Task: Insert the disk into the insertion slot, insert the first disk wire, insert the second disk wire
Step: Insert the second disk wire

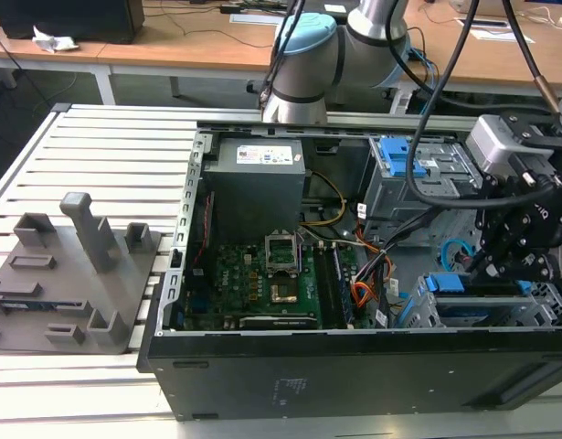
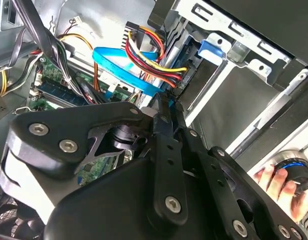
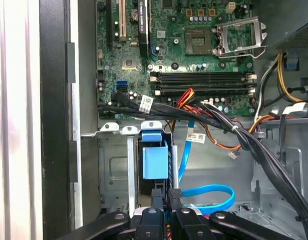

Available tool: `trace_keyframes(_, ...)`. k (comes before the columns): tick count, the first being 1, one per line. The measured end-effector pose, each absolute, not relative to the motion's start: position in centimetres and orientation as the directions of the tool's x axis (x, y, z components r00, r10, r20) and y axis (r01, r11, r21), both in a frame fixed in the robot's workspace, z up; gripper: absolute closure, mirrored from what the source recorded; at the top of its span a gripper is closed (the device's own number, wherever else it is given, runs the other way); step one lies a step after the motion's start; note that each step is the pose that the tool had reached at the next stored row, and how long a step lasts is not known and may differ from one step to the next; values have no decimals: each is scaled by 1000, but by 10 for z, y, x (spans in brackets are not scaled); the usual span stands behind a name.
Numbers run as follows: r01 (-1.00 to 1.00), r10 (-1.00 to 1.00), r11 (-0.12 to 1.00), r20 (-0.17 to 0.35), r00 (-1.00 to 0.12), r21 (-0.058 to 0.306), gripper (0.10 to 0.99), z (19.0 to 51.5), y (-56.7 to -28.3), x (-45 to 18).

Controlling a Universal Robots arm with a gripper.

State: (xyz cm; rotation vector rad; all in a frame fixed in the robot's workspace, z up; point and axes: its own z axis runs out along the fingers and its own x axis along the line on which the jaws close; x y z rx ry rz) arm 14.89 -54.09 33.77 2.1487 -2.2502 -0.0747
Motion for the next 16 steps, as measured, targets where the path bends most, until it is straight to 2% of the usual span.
trace_keyframes(2,-997,-999,46,-12,-46,55,910,337,-541,149)
trace_keyframes(3,-997,-999,46,-12,-46,55,847,337,-541,149)
trace_keyframes(7,-997,-999,46,-12,-46,55,847,356,-539,149)
trace_keyframes(8,-997,-999,46,-11,-46,55,859,366,-534,149)
trace_keyframes(10,-997,-999,46,-10,-46,55,980,382,-530,149)
trace_keyframes(16,-997,-999,46,-10,-46,55,980,386,-530,149)
